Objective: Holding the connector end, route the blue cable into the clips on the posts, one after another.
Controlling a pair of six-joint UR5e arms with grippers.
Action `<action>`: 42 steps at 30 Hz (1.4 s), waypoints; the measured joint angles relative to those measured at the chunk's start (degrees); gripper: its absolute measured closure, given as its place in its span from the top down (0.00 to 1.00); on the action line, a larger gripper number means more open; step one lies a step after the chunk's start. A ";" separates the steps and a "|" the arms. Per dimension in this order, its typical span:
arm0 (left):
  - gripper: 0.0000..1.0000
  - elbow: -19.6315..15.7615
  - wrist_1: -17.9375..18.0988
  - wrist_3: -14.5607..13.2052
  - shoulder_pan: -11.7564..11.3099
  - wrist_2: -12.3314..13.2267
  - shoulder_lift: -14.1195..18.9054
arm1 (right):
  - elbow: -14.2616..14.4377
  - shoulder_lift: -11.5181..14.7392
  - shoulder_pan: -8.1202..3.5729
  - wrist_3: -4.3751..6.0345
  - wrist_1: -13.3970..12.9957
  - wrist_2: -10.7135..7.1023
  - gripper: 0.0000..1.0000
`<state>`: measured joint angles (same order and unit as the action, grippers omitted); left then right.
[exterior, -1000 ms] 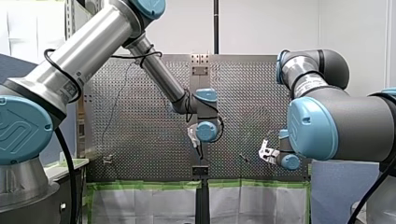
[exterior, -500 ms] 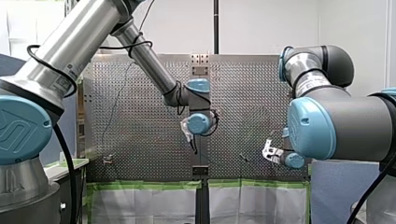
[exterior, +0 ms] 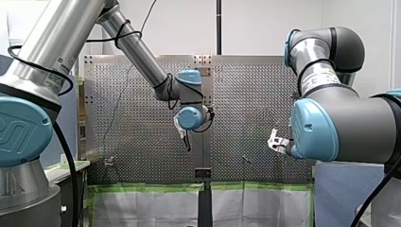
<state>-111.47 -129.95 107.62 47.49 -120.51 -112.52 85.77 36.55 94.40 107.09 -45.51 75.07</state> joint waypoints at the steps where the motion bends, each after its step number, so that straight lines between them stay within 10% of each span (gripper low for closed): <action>1: 1.00 -0.47 0.01 -0.01 0.01 0.01 0.45 | 0.03 0.59 -0.02 0.00 0.01 -0.03 0.00; 19: 1.00 -9.80 -0.15 0.04 0.10 -0.19 9.79 | 1.48 8.12 0.15 0.24 -0.70 -0.31 0.00; 42: 1.00 -17.10 -0.14 0.39 0.08 -0.21 17.09 | 3.05 6.37 1.18 0.85 -3.80 1.14 0.00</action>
